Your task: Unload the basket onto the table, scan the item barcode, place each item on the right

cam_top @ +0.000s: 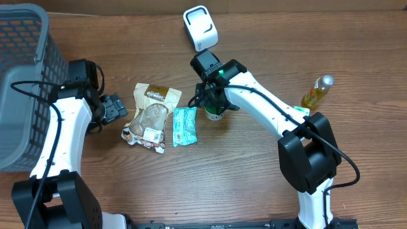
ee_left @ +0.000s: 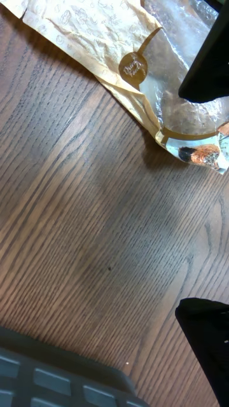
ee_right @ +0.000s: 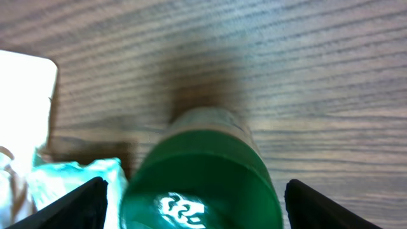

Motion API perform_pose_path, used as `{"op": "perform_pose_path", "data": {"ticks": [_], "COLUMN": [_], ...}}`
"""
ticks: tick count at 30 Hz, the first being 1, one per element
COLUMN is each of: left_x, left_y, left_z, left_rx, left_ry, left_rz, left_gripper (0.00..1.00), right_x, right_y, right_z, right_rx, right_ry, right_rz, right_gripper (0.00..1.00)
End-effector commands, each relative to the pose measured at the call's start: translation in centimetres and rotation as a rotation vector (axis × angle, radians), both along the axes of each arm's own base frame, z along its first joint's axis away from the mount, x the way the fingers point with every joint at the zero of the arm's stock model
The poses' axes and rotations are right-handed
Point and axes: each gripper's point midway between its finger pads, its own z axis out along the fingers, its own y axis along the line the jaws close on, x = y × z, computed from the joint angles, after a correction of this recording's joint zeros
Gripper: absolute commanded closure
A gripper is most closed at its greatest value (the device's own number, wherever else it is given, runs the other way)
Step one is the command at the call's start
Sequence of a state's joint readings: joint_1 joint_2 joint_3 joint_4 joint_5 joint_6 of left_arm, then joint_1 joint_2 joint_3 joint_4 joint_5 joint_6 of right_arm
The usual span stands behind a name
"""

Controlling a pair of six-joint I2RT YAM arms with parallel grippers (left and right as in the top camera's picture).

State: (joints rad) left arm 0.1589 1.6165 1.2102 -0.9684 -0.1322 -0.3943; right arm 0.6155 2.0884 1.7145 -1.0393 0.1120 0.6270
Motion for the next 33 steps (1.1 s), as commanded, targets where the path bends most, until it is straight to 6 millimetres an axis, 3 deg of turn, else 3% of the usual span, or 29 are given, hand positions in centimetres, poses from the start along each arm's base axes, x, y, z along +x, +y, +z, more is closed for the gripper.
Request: {"op": "perform_pose_path", "data": {"ticks": [1,5,11,26,28,33], "left_x": [-0.1,-0.1,-0.1,-0.1,-0.1,-0.1], "left_y": [0.2,0.2,0.2,0.2,0.2,0.2], "left_z": [0.5,0.5,0.5,0.5,0.5,0.5], "left_rx": [0.006,0.006,0.006,0.006,0.006,0.006], "left_ry": [-0.019,-0.019,-0.019,-0.019,-0.019,-0.019], "left_rz": [0.017,0.018,0.017,0.018,0.018,0.017], "left_gripper": [0.0,0.0,0.0,0.01,0.0,0.0], "right_x": [1.2,1.0,0.4,-1.1,-0.8,0.3], "right_y": [0.3,0.2,-0.3,-1.3,-1.1,-0.4], "right_z": [0.4,0.4,0.2,-0.1,-0.1,0.1], "right_rx": [0.017,0.012,-0.005,-0.048,-0.041,-0.011], "right_ry": [-0.043,-0.036,-0.012,0.049,0.038,-0.005], "right_rz": [-0.01,-0.01,-0.01,-0.009,-0.009,-0.011], "right_gripper": [0.12,0.13,0.26,0.26,0.15,0.14]}}
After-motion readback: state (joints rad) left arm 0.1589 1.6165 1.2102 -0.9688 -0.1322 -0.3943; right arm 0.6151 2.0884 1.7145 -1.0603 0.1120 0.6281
